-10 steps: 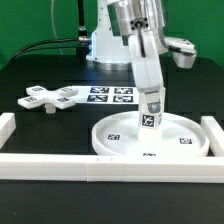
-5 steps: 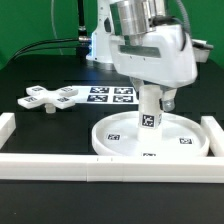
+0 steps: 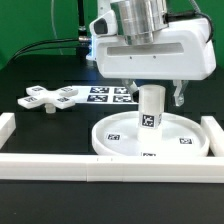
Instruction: Assemble round table
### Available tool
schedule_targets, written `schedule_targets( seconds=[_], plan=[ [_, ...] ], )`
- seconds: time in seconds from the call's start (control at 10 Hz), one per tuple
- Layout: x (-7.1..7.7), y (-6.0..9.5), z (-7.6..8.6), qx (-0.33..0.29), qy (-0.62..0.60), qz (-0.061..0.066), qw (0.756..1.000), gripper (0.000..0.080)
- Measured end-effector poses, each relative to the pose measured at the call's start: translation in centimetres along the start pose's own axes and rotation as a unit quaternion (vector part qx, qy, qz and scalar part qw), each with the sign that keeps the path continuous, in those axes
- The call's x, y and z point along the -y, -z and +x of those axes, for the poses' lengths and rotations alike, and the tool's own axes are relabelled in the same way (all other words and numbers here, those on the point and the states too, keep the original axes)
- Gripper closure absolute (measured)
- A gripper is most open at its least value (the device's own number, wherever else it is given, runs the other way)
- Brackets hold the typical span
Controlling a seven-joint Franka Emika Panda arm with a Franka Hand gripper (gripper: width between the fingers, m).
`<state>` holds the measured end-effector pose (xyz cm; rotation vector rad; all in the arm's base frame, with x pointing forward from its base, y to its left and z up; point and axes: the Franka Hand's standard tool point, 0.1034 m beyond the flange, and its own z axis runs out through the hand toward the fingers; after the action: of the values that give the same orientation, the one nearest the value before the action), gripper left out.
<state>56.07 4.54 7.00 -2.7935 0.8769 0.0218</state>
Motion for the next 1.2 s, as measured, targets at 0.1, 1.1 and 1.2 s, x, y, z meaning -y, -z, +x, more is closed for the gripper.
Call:
schedule_targets(
  seconds=[0.1,1.1,1.2],
  plan=[
    [-0.01,0.00,0.01,0.000,0.023,0.000,1.000,0.0151],
    [-0.76,0.67,0.68,0.029,0.488,-0.032,0.872,0.0151],
    [-0.83,0.71,0.76,0.030,0.525,-0.035,0.850,0.0151]
  ],
)
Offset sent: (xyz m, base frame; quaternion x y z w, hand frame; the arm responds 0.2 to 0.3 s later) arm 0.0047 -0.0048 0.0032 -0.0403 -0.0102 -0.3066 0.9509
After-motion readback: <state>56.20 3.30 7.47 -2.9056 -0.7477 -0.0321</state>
